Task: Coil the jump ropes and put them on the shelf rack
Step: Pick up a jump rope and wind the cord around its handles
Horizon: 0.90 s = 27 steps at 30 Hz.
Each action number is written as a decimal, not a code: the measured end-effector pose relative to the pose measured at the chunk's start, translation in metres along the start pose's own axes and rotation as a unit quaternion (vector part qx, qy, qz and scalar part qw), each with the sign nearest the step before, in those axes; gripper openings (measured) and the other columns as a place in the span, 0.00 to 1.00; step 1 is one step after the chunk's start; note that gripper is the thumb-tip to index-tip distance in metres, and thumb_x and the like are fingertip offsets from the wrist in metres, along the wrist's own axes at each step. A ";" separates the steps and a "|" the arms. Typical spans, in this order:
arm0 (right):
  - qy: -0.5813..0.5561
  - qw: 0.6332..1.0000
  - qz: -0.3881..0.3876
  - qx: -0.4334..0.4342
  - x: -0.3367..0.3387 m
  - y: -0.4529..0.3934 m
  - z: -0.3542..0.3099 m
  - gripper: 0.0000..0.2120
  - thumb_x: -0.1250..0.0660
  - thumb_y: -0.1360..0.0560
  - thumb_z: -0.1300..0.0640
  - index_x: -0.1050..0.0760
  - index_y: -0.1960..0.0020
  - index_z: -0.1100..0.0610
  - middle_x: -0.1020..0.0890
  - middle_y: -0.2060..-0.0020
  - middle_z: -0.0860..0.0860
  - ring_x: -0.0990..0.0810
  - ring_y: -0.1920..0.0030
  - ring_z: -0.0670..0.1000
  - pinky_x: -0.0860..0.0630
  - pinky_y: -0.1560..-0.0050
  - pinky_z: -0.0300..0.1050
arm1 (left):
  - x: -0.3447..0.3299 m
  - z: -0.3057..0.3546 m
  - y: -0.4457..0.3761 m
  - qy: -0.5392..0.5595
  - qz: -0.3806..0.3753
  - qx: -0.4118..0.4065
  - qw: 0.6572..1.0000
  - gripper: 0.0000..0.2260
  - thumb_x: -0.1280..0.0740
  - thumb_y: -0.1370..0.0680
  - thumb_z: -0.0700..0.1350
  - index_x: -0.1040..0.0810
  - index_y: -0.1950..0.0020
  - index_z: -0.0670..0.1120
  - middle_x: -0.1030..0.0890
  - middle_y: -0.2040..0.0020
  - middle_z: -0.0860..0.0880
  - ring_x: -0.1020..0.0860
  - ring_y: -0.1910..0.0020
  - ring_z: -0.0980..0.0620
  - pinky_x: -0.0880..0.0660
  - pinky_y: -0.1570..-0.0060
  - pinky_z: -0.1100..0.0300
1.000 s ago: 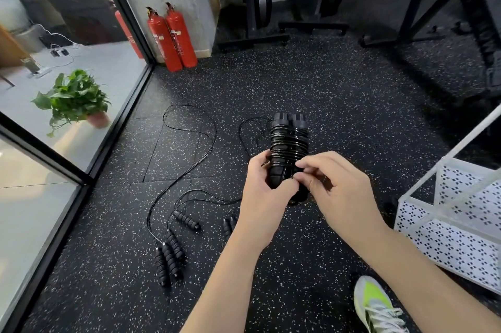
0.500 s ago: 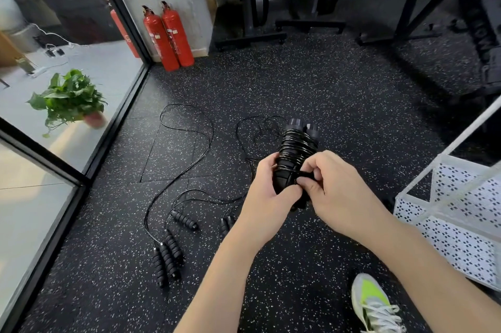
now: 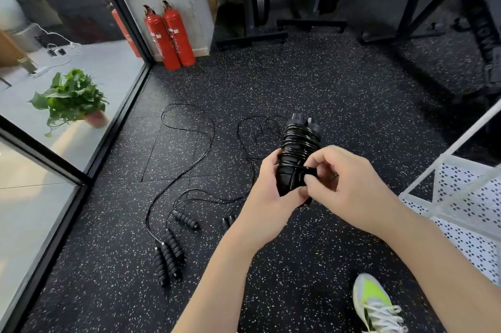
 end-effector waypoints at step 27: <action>0.044 0.998 0.045 0.013 -0.020 0.005 0.000 0.08 0.30 0.28 0.53 0.29 0.57 0.48 0.26 0.59 0.35 0.26 0.58 0.42 0.29 0.60 0.37 | -0.012 0.002 0.008 -0.311 0.073 -0.111 0.941 0.43 0.22 0.33 0.47 0.41 0.28 0.72 0.28 0.44 0.54 0.24 0.51 0.55 0.22 0.52 0.55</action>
Point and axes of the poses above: each hand's wrist, its own y-axis away from the middle knuckle, its own x-axis out of the back of the hand, z = x × y, the point moved 2 cm from there along -y, towards the middle knuckle
